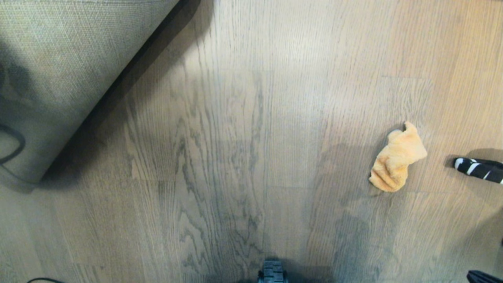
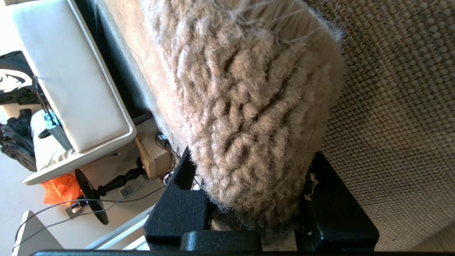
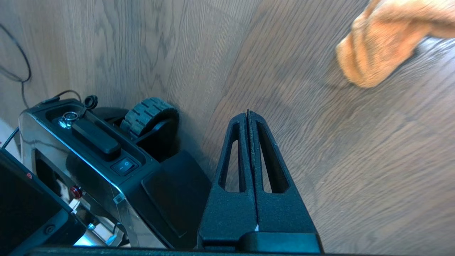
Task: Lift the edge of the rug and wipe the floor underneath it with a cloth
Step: Pick up the rag
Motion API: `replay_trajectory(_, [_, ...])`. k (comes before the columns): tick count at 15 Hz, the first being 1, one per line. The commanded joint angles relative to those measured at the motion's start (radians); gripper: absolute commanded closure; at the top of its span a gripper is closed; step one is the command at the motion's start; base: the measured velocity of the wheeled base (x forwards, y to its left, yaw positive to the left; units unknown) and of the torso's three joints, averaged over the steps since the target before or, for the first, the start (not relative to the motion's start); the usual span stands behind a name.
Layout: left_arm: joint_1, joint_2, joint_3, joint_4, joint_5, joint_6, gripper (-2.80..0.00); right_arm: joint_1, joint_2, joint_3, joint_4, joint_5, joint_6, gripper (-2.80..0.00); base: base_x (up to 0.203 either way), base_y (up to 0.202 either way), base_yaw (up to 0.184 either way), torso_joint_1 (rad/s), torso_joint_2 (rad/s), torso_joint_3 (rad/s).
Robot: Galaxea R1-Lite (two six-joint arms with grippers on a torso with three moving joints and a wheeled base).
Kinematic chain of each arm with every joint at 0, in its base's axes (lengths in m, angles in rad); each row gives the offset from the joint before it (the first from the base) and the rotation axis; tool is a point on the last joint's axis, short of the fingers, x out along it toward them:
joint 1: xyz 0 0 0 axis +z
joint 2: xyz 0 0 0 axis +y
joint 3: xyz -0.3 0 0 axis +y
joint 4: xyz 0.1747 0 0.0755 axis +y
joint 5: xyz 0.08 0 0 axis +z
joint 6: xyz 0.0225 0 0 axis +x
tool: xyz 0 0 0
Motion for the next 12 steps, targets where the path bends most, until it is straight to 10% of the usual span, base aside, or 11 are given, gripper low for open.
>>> replay_trajectory(1, [0.001,0.019,0.005,-0.005,0.002,0.005,0.0,0.001,0.167,0.032,-0.096,0.009,-0.003,0.0,0.0,0.0,0.0,0.0,0.0,0.0])
replay_trajectory(12, [0.0,0.04,0.024,-0.005,0.004,0.008,0.0,0.0,0.689,0.004,-0.582,0.024,0.058,0.0,0.0,0.0,0.0,0.0,0.0,0.0])
